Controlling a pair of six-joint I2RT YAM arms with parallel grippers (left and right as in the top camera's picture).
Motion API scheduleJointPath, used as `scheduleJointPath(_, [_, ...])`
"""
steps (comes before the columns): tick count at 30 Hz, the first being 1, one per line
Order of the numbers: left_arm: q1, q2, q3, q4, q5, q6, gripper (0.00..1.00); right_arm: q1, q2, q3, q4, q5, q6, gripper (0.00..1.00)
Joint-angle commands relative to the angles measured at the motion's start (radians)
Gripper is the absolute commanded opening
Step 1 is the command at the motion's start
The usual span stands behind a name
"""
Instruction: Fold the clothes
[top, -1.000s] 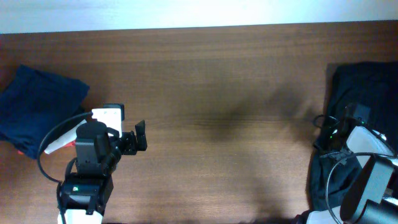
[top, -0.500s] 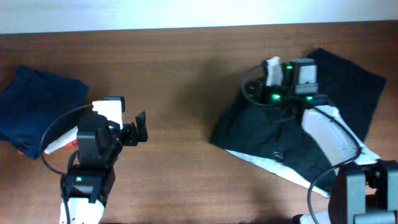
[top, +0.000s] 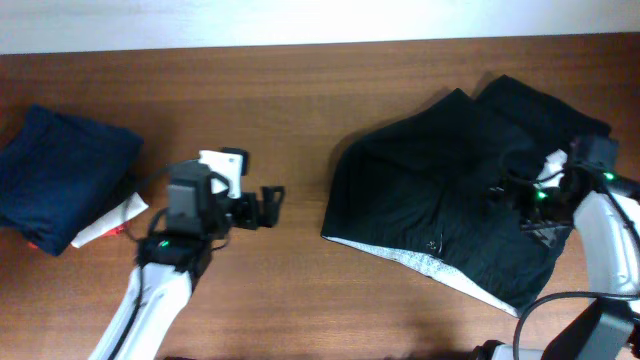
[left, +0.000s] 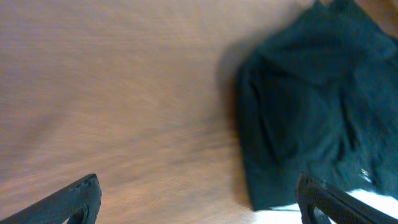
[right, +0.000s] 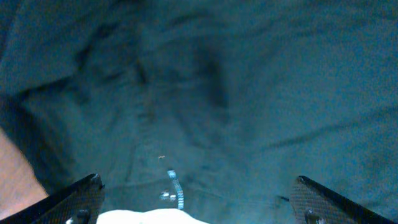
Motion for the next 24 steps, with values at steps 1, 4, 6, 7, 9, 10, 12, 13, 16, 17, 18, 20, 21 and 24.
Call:
scheduleJointPath(1, [-0.103, 0.146, 0.014, 0.097, 0.103, -0.214, 0.99, -0.071, -0.011, 0.004, -0.034, 0.023, -0.013, 0.99])
scheduleJointPath(4, [-0.193, 0.285, 0.014, 0.169, 0.122, -0.439, 0.99, -0.081, -0.011, 0.004, -0.044, 0.027, -0.013, 0.99])
scheduleJointPath(6, [-0.240, 0.354, 0.014, 0.205, 0.144, -0.473, 0.99, -0.081, -0.011, 0.004, -0.044, 0.027, -0.013, 0.99])
scheduleJointPath(7, [-0.263, 0.385, 0.014, 0.211, 0.144, -0.489, 0.99, -0.080, -0.011, 0.004, -0.045, 0.027, -0.013, 0.99])
scheduleJointPath(9, [-0.311, 0.448, 0.014, 0.228, 0.144, -0.514, 0.99, -0.080, -0.011, 0.004, -0.045, 0.027, -0.012, 0.99])
scheduleJointPath(10, [-0.332, 0.478, 0.014, 0.246, 0.144, -0.517, 0.99, -0.080, -0.011, 0.004, -0.048, 0.026, -0.012, 0.99])
scheduleJointPath(12, [-0.360, 0.514, 0.014, 0.293, 0.143, -0.517, 0.95, -0.080, -0.011, 0.004, -0.048, 0.026, -0.012, 0.99])
scheduleJointPath(13, [-0.369, 0.524, 0.014, 0.315, 0.136, -0.517, 0.93, -0.080, -0.011, 0.004, -0.048, 0.026, -0.012, 0.99])
scheduleJointPath(16, [-0.378, 0.531, 0.014, 0.364, 0.068, -0.517, 0.60, -0.080, -0.011, 0.004, -0.048, 0.026, -0.013, 0.99])
scheduleJointPath(17, [-0.378, 0.531, 0.014, 0.372, 0.060, -0.517, 0.37, -0.080, -0.011, 0.004, -0.048, 0.026, -0.013, 0.99])
scheduleJointPath(18, [-0.378, 0.531, 0.014, 0.370, 0.063, -0.517, 0.01, -0.080, -0.011, 0.004, -0.048, 0.027, -0.013, 0.99])
scheduleJointPath(20, [-0.369, 0.526, 0.014, 0.343, 0.144, -0.516, 0.01, -0.080, -0.011, 0.004, -0.047, 0.027, -0.013, 0.99])
scheduleJointPath(21, [-0.330, 0.505, 0.014, 0.279, 0.230, -0.495, 0.01, -0.080, -0.011, 0.004, -0.048, 0.027, -0.013, 0.99])
scheduleJointPath(24, [-0.139, 0.377, 0.017, -0.060, 0.317, -0.303, 0.01, -0.080, -0.011, 0.004, -0.064, 0.005, -0.013, 1.00])
